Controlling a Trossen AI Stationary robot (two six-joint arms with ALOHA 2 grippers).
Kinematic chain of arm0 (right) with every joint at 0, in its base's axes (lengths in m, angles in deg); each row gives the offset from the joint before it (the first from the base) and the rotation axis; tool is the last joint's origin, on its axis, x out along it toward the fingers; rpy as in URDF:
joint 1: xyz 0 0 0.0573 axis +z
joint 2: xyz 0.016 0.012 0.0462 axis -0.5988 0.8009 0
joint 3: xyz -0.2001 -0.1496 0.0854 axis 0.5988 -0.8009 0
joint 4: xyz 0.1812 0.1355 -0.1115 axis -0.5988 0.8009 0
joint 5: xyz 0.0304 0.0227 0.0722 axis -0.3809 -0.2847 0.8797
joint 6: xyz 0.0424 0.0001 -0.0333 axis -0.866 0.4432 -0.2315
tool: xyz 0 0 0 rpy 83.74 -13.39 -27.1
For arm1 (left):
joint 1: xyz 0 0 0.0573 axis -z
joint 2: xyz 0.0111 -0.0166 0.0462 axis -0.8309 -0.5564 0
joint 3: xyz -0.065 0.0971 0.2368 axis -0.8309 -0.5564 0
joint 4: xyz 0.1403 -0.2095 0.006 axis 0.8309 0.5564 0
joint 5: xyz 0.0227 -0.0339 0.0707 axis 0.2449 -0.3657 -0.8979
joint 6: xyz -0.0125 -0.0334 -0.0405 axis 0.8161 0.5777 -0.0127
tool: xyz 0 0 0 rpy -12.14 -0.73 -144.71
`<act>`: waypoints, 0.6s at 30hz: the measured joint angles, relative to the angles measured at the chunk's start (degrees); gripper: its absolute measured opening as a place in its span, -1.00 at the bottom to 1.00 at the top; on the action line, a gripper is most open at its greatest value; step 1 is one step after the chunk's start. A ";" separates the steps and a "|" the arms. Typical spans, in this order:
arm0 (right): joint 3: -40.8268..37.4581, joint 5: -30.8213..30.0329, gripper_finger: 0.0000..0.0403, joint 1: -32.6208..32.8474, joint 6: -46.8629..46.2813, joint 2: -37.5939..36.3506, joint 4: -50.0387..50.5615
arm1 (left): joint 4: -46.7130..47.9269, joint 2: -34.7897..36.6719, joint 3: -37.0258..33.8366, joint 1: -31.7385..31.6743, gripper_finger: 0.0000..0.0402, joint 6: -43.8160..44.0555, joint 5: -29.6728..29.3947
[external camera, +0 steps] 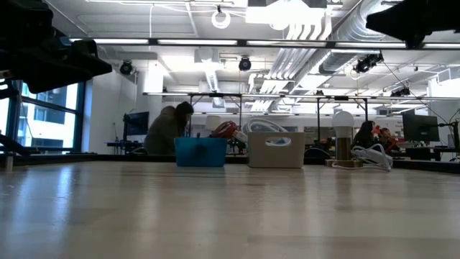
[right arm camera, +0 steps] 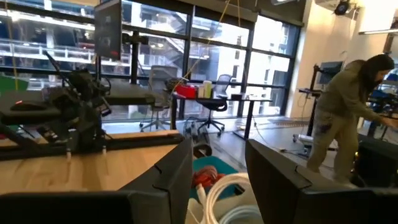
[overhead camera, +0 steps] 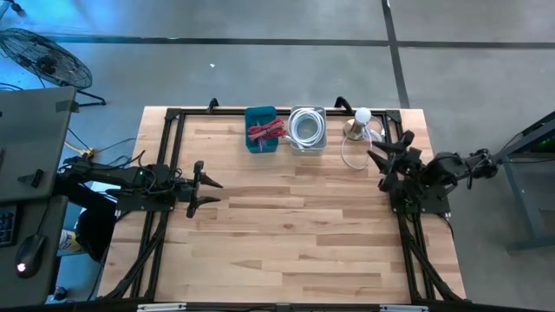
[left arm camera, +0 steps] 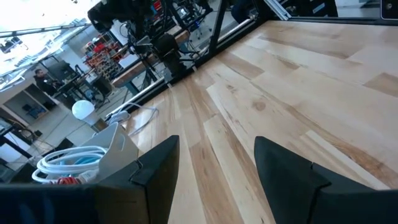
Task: Pick & Place USB Port
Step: Return to Home Position
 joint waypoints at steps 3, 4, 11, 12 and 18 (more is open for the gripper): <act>-2.34 0.18 -0.30 -1.18 -0.91 -1.41 -0.19 | 0.00 0.00 0.00 -0.02 0.01 0.00 -0.11; -3.22 0.20 -0.30 -1.70 -1.27 -1.84 -0.20 | 0.00 0.00 0.00 -0.02 0.01 0.00 -0.13; -6.63 3.11 -0.30 -5.50 -3.85 -3.83 -0.13 | -0.02 0.00 0.00 -0.01 0.01 0.00 -0.15; -6.91 3.37 -0.30 -6.08 -4.01 -3.83 -0.10 | 0.00 0.00 0.00 -0.02 0.01 0.00 -0.15; -8.36 7.82 -0.30 -9.97 -5.90 -3.86 0.69 | -0.01 0.00 0.00 -0.02 0.01 0.00 -0.16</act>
